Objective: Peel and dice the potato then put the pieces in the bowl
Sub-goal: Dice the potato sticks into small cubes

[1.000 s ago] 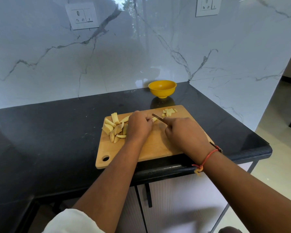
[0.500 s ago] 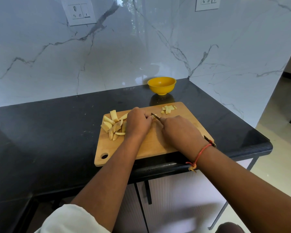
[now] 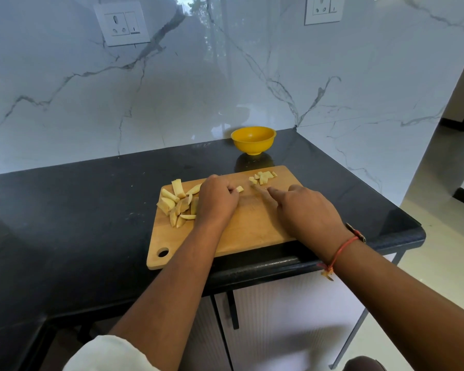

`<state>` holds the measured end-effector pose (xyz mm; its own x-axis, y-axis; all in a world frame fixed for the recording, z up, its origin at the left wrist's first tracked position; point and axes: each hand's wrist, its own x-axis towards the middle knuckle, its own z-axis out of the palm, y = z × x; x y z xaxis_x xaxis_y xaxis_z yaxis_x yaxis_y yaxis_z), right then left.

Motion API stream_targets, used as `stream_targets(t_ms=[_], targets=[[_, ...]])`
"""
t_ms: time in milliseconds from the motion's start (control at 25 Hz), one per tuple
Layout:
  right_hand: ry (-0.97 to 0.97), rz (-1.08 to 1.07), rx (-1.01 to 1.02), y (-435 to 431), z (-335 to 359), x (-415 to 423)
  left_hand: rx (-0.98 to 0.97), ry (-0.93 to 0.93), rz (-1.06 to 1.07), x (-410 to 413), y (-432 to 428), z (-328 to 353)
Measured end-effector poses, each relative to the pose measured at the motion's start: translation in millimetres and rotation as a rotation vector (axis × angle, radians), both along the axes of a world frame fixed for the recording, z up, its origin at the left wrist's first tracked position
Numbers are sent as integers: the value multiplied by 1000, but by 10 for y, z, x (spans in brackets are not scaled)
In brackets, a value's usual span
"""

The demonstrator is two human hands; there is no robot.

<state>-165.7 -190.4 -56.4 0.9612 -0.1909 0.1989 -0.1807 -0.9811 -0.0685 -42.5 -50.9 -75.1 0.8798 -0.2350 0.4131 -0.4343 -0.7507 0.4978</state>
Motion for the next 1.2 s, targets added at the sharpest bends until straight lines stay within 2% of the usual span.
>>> stream_targets(t_ms=[320, 520, 880, 1200], targets=[[-175, 7, 162, 222, 106, 72, -22, 19, -6, 39, -6, -16], [-103, 21, 205, 338, 102, 214, -7, 9, -11, 46, -5, -5], [99, 20, 120, 331, 80, 196, -7, 33, -11, 114, -14, -49], [23, 67, -20, 155, 26, -108, -6, 18, 14, 91, -26, -52]])
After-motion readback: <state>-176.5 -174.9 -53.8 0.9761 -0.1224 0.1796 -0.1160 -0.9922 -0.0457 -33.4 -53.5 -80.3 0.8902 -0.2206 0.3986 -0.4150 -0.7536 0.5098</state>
